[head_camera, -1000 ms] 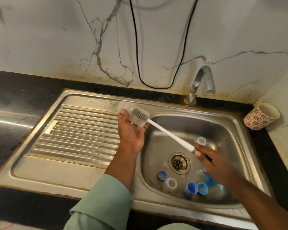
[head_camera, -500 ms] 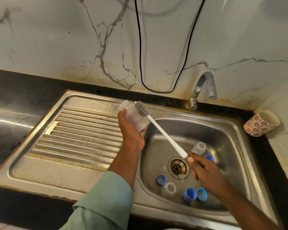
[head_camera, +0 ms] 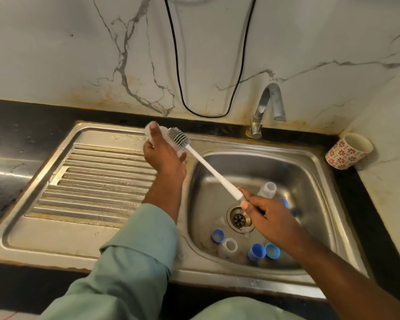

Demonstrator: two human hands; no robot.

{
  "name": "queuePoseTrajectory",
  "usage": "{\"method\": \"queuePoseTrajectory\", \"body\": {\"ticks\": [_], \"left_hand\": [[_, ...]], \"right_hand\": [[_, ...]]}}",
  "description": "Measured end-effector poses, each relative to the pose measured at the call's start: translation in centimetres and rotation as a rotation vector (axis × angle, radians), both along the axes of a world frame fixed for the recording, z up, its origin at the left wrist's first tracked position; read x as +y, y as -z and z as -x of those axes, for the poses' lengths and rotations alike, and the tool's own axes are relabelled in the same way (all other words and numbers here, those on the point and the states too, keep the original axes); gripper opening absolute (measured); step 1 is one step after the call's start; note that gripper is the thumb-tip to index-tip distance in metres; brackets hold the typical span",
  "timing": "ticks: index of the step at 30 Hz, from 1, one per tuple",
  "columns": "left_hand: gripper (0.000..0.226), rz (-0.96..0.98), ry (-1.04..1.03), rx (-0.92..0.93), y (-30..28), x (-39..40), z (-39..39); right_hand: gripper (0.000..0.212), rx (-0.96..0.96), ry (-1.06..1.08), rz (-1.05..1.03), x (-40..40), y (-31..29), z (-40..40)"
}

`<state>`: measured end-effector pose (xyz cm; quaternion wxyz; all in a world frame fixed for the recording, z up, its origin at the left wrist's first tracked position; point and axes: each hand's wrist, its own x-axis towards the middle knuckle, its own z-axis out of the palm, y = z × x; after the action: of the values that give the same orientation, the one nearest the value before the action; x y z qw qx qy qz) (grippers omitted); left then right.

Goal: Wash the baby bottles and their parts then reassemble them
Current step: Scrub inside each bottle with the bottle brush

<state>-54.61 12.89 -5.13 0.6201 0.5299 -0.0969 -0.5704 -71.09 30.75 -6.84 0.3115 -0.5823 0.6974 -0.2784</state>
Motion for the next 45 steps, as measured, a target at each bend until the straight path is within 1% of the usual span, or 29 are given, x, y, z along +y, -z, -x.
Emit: {"method": "queuePoseTrajectory", "body": {"ticks": [2, 4, 8, 10, 12, 15, 17, 19, 21, 23, 25, 27, 29, 31, 33, 34, 36, 38, 41, 42, 43, 45], "left_hand": [[0.044, 0.018, 0.104, -0.008, 0.2, 0.6, 0.8], [0.042, 0.011, 0.183, 0.030, 0.4, 1.2, 1.7], [0.046, 0.009, 0.115, 0.130, 1.6, -0.3, 0.1], [0.051, 0.041, 0.191, 0.107, 2.5, 0.0, 0.4], [0.056, 0.011, 0.263, 0.098, 3.4, 0.9, 1.1], [0.059, -0.042, 0.199, 0.132, 4.6, 0.5, 0.5], [0.064, -0.043, 0.196, 0.103, 5.4, 0.0, -0.2], [0.068, -0.024, 0.318, 0.004, 5.9, 0.7, 0.0], [0.065, -0.006, 0.404, -0.010, 6.1, 1.1, 0.4], [0.066, 0.007, 0.322, 0.014, 5.7, 0.4, 0.1], [0.057, -0.027, 0.220, -0.038, 5.4, -0.3, -0.2], [0.046, -0.040, 0.286, -0.075, 5.5, 0.0, 0.4], [0.039, -0.059, 0.375, -0.045, 5.6, 0.6, 1.5], [0.042, -0.084, 0.343, -0.052, 5.4, 0.4, 1.7], [0.052, -0.079, 0.342, -0.033, 5.9, 0.1, 1.6], [0.058, -0.070, 0.395, -0.031, 6.1, 0.4, 1.8], [0.066, -0.052, 0.515, -0.072, 6.8, 1.2, 2.9], [0.062, -0.026, 0.497, -0.084, 6.3, 0.7, 4.1], [0.051, 0.015, 0.382, -0.062, 4.9, -2.4, 4.7], [0.052, 0.032, 0.381, -0.082, 4.6, -3.2, 5.1], [0.057, 0.050, 0.435, -0.124, 4.2, -3.3, 5.6], [0.061, 0.027, 0.574, -0.224, 4.1, -2.9, 7.1]], "right_hand": [[0.038, 0.003, 0.030, 0.010, -0.1, -0.2, -0.2], [0.039, 0.002, 0.055, 0.012, -0.8, -0.5, -0.4], [0.039, 0.039, 0.018, -0.021, 0.2, -0.4, -0.5], [0.039, 0.032, 0.037, -0.046, 0.6, -0.3, -0.5], [0.038, 0.032, 0.073, -0.059, 0.3, -0.5, -0.6], [0.036, 0.045, 0.026, -0.139, 1.0, -1.0, -0.6], [0.034, 0.056, -0.020, -0.187, 2.0, -1.5, -0.9], [0.031, 0.098, -0.005, -0.189, 1.7, -1.8, -1.1], [0.032, 0.135, 0.035, -0.185, 1.1, -2.0, -1.2], [0.031, 0.169, 0.021, -0.186, 1.2, -2.3, -1.1], [0.024, 0.177, -0.012, -0.189, 1.9, -2.5, -1.1], [0.022, 0.193, 0.001, -0.184, 1.8, -2.9, -1.3], [0.028, 0.222, 0.038, -0.187, 1.3, -3.3, -1.3], [0.030, 0.231, 0.033, -0.207, 1.6, -3.5, -1.3], [0.030, 0.222, 0.016, -0.233, 2.6, -3.9, -1.5], [0.031, 0.215, 0.011, -0.240, 2.9, -4.1, -1.7], [0.032, 0.231, 0.069, -0.219, 2.6, -3.9, -1.4], [0.032, 0.213, 0.122, -0.195, 2.1, -3.3, -0.9], [0.031, 0.170, 0.136, -0.180, 2.5, -2.7, -0.4], [0.031, 0.150, 0.138, -0.181, 2.6, -2.7, -0.5], [0.031, 0.132, 0.168, -0.176, 2.3, -2.6, -0.4], [0.032, 0.101, 0.267, -0.181, 1.6, -2.7, 0.3]]}}
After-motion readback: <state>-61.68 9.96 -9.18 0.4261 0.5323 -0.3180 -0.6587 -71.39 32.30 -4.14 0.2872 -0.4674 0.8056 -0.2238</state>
